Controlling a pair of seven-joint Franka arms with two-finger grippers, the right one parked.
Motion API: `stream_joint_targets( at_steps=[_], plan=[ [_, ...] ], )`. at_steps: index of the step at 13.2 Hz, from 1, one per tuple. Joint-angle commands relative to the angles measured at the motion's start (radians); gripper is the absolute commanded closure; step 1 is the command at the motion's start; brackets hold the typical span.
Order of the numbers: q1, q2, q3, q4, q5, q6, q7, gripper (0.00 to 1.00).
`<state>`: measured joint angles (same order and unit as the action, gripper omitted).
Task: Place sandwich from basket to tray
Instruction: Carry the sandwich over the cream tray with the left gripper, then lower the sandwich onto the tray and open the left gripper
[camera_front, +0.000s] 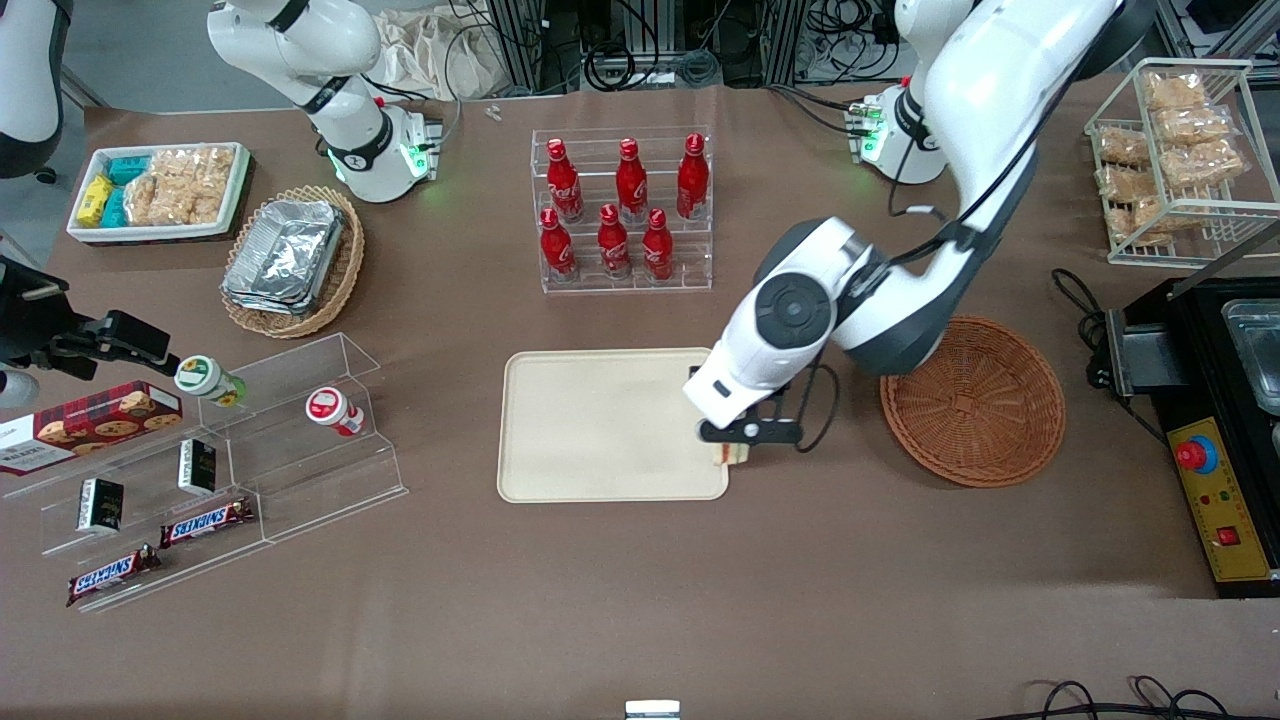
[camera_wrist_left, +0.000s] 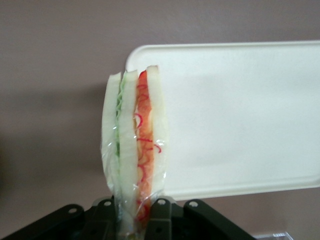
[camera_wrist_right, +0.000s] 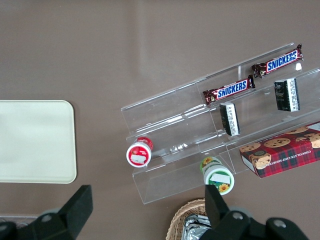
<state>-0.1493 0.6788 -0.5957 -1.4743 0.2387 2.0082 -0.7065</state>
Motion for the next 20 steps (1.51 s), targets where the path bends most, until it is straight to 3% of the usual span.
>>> stream_joint_targets(
  at_steps=[1, 6, 10, 11, 12, 17, 20],
  plan=[
    [-0.041, 0.085, -0.003, 0.043, 0.050, 0.020, -0.007, 1.00],
    [-0.061, 0.142, 0.017, 0.038, 0.152, 0.124, -0.096, 0.92],
    [-0.085, 0.159, 0.028, 0.040, 0.157, 0.129, -0.114, 0.49],
    [-0.095, 0.157, 0.040, 0.040, 0.159, 0.129, -0.117, 0.31],
    [-0.099, 0.159, 0.043, 0.040, 0.159, 0.129, -0.117, 0.01],
    [-0.090, 0.130, 0.044, 0.045, 0.156, 0.115, -0.119, 0.00],
    [-0.064, 0.035, 0.054, 0.051, 0.142, 0.013, -0.133, 0.00]
  ],
)
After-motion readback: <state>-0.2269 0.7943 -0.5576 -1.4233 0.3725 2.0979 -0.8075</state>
